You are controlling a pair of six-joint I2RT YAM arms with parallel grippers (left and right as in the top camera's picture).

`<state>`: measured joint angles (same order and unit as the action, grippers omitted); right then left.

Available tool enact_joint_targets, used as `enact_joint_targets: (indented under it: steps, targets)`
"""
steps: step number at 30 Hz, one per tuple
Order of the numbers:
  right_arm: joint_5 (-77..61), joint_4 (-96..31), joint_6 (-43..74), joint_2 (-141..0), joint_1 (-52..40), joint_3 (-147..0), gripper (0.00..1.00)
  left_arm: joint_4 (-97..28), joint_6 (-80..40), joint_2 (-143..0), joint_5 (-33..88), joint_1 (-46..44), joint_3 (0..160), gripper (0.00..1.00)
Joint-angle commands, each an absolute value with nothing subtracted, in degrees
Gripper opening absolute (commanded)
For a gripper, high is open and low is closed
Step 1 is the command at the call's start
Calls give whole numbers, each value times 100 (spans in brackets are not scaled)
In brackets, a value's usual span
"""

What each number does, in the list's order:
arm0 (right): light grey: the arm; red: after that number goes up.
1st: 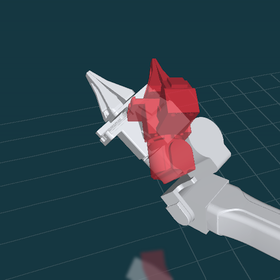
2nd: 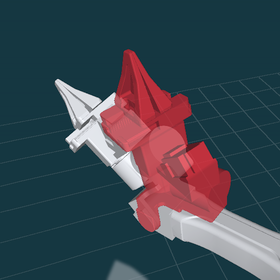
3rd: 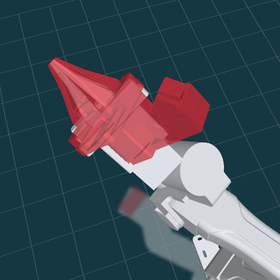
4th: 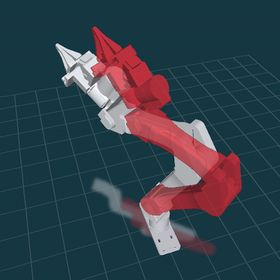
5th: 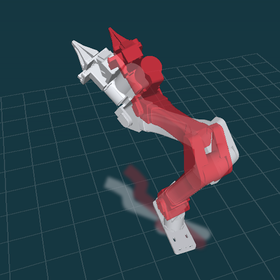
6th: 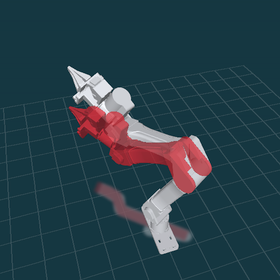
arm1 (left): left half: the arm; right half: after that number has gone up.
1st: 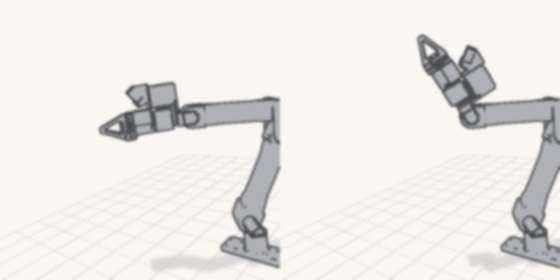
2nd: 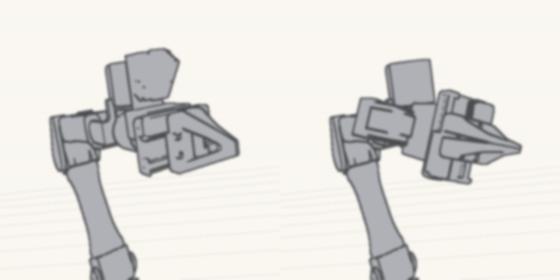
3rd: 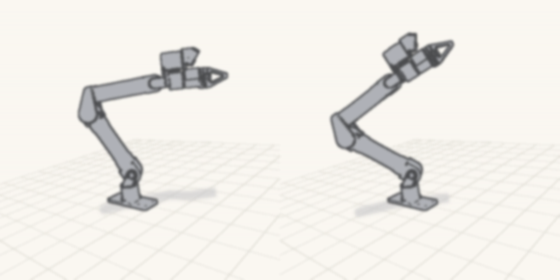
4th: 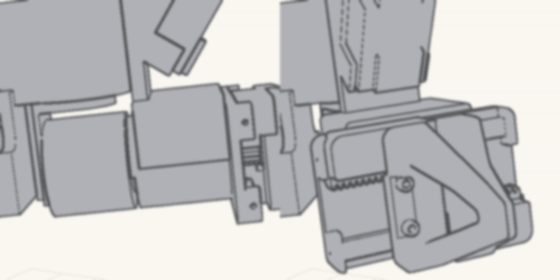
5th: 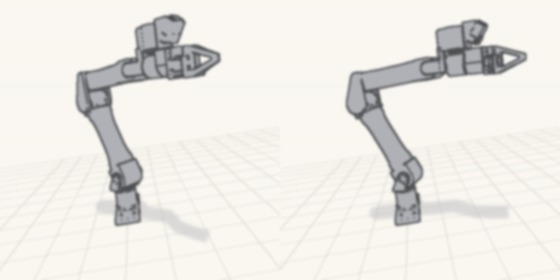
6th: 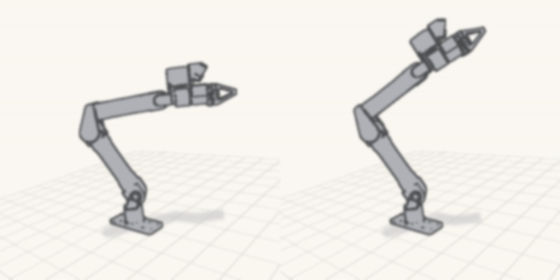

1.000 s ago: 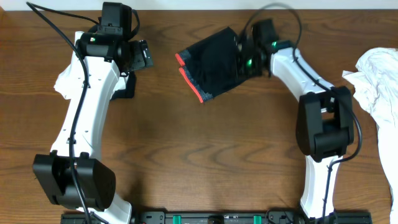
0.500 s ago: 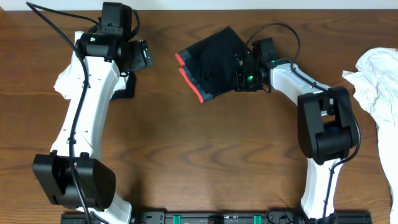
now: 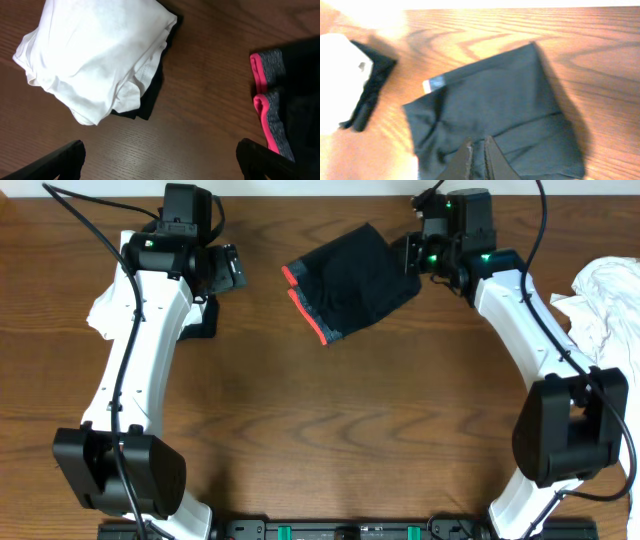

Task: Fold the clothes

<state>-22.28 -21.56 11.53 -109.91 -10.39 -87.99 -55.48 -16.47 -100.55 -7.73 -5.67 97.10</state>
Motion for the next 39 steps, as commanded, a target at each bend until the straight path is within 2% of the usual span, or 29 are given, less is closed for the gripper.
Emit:
enact_joint_targets:
  steps: [1, 11, 20, 22, 25, 27, 28, 30, 32, 37, 39]
  targets:
    - [-1822, -2182, 1194, -11443, -976, -8729, 6, -5566, -1634, -10062, -821, -554, 9734, 98]
    - [-1824, -2335, 1168, -12774, -869, -8726, 1, -5566, -1636, -10062, -821, -554, 9734, 98]
    - [-2060, -2154, 1100, -12296, -862, -8737, 2, -5566, -1634, -10062, -821, -552, 9734, 98]
    - [-2049, -2097, 1100, -11952, -858, -8737, 5, -5566, -1634, -10062, -821, -552, 9734, 98]
    - [-1841, -2158, 1107, -11340, -790, -8737, 14, -5566, -1634, -10062, -821, -552, 9734, 98]
    - [-1686, -2279, 1105, -10934, -692, -8737, 23, -5553, -1636, -10062, -819, -554, 9734, 98]
    - [-1608, -2364, 1105, -10748, -631, -8737, 41, -5540, -1636, -10062, -819, -554, 9734, 98]
    - [-1326, -2587, 1105, -10425, -486, -8737, 66, -5411, -1636, -10062, -819, -554, 9734, 98]
    - [-1007, -2864, 1105, -10200, -351, -8737, 99, -5205, -1636, -10062, -819, -554, 9734, 98]
    - [-703, -3428, 1105, -10036, -75, -8737, 99, -4842, -1732, -10062, -707, -561, 9734, 98]
    - [-703, -3570, 1105, -10051, -19, -8731, 99, -4722, -1785, -10066, 40, -558, 9732, 98]
